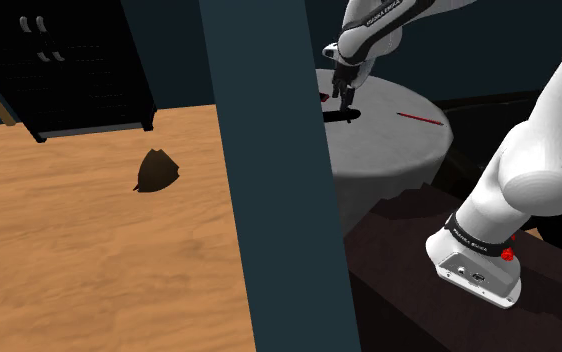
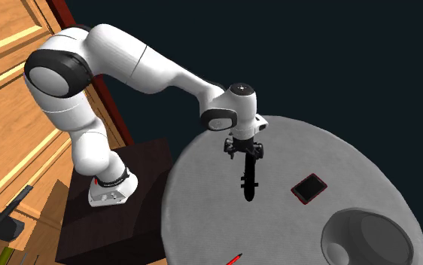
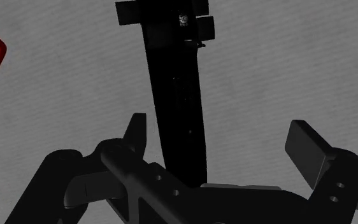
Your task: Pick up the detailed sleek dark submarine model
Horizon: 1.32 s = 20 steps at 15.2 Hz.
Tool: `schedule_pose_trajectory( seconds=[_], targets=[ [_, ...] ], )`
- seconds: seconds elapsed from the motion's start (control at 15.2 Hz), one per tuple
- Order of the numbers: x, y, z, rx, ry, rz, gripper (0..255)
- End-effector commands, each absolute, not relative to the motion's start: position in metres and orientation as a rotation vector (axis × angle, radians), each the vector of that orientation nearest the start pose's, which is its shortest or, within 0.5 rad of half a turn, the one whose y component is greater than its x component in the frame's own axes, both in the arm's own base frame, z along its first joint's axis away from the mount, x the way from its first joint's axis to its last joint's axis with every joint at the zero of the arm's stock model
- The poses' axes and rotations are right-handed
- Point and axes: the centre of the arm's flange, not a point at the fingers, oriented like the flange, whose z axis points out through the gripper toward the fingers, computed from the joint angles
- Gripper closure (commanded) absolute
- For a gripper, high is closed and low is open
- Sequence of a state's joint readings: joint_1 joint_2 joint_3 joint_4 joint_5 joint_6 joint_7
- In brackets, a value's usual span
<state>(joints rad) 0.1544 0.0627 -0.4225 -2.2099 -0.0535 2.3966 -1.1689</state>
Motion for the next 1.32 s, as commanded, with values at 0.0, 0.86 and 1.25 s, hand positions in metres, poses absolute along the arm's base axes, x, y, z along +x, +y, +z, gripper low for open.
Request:
schedule_pose_trajectory(
  seconds=[0.0,0.86,1.25],
  targets=[
    [0.549,-0.145,0.351,-2.865,-1.618,-0.089,0],
    [0.565,-0.144,0.299,-2.822,-1.716,-0.087,255],
    [0.565,-0.144,0.299,-2.822,-1.716,-0.087,255]
  ],
)
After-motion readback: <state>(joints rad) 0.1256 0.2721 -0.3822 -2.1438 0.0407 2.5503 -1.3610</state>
